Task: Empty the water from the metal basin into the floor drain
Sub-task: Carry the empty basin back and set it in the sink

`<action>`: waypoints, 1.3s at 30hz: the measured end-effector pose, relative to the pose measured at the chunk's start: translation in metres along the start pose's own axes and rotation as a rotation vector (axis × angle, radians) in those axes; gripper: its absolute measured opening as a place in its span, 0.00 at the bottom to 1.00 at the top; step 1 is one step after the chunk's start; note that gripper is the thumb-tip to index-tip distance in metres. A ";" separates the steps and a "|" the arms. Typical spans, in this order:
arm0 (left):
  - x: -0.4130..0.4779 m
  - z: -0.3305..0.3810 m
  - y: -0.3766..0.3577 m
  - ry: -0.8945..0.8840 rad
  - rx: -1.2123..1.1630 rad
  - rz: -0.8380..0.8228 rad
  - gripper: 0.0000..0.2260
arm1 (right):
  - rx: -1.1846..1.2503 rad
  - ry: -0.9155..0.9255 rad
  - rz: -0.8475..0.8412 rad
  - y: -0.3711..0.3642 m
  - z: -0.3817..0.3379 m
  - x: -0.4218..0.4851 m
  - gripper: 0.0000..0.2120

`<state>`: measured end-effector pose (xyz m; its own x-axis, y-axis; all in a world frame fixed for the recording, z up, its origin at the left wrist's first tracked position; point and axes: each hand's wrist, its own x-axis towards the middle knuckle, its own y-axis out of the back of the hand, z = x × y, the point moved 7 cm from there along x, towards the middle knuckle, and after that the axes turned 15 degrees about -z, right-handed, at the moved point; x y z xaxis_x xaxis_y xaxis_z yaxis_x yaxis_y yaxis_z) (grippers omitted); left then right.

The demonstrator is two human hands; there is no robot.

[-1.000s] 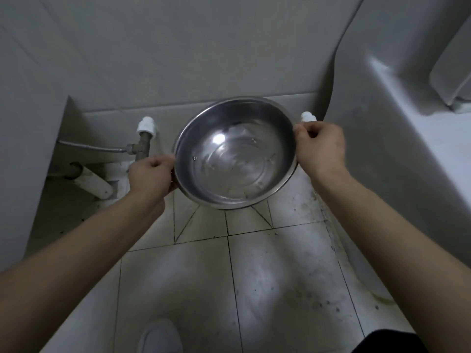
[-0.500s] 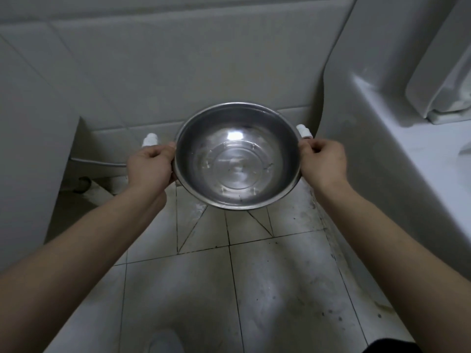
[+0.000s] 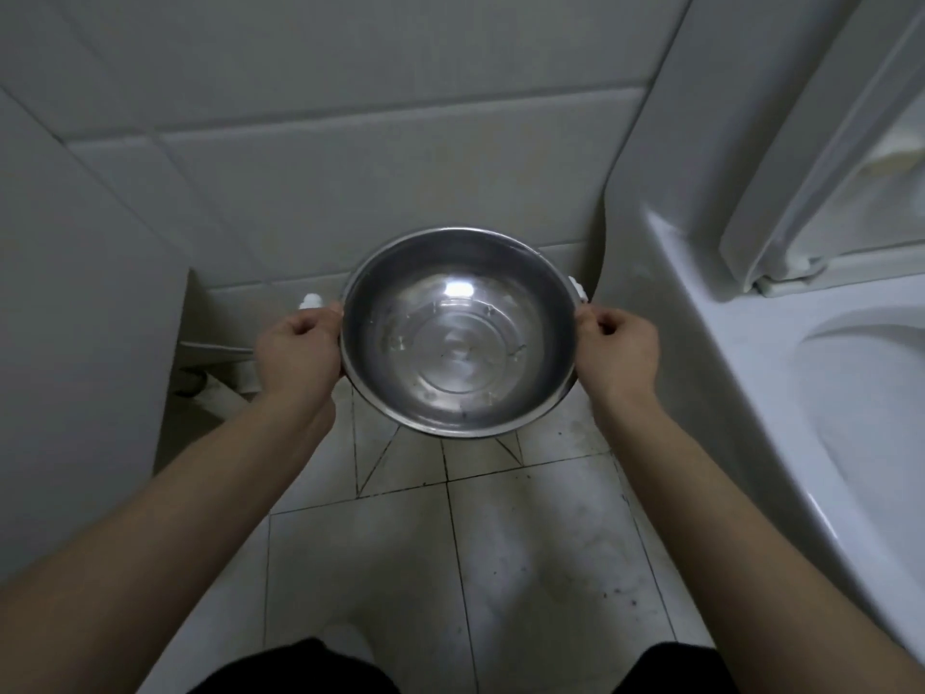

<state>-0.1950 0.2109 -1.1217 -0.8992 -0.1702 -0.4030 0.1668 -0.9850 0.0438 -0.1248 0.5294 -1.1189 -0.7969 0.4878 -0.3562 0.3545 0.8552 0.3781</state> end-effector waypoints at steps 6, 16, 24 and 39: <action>-0.053 0.079 -0.003 -0.018 0.111 -0.035 0.10 | -0.062 -0.005 0.057 0.053 -0.075 -0.051 0.15; -0.142 0.272 0.000 -0.107 0.122 -0.074 0.10 | -0.020 -0.026 0.085 0.138 -0.237 -0.132 0.17; -0.211 0.388 0.009 -0.122 0.120 -0.054 0.08 | -0.027 -0.024 0.083 0.197 -0.345 -0.194 0.15; -0.331 0.560 0.045 -0.226 0.029 -0.039 0.09 | -0.104 0.222 0.066 0.282 -0.523 -0.295 0.16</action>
<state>-0.1164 0.2072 -0.4744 -0.9731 -0.1305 -0.1897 0.1213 -0.9908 0.0594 -0.0454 0.5352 -0.4603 -0.8659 0.4815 -0.1355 0.3661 0.7946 0.4843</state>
